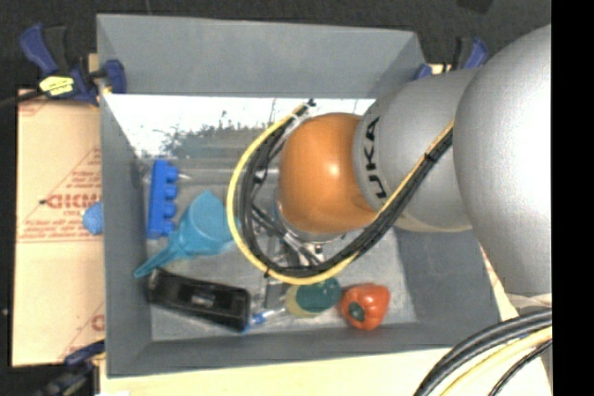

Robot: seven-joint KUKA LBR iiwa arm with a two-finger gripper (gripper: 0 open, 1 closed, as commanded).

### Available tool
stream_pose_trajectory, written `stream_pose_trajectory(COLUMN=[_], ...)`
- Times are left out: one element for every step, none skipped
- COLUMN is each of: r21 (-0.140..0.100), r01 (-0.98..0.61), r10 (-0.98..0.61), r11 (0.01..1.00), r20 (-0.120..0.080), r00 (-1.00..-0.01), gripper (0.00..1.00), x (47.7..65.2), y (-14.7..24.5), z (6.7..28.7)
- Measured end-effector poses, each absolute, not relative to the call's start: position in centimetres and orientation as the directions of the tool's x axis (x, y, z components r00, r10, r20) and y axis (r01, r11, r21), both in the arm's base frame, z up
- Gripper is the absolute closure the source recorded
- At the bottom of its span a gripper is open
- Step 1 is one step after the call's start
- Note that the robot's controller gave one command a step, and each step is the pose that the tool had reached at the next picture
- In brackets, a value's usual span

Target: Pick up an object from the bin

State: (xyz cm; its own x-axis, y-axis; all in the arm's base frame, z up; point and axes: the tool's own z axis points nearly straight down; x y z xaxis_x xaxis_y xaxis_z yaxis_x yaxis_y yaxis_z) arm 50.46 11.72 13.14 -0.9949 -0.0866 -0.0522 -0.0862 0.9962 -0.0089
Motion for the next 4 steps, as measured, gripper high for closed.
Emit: stream_pose_trajectory(r21=[-0.01, -0.011, -0.007, -0.01], r01=[-0.085, -0.061, -0.063, -0.09], r10=[-0.085, -0.062, -0.064, -0.09], r11=[0.996, 0.998, 0.998, 0.996], r20=[-0.036, -0.045, -0.045, -0.045], r00=[-0.996, -0.997, -0.997, -0.995], gripper=[0.0, 0.0, 0.0, 0.0], x=[49.9, 47.1, 47.5, 49.4], y=[11.6, 7.6, 7.5, 7.1], z=[12.3, 9.9, 10.3, 10.4])
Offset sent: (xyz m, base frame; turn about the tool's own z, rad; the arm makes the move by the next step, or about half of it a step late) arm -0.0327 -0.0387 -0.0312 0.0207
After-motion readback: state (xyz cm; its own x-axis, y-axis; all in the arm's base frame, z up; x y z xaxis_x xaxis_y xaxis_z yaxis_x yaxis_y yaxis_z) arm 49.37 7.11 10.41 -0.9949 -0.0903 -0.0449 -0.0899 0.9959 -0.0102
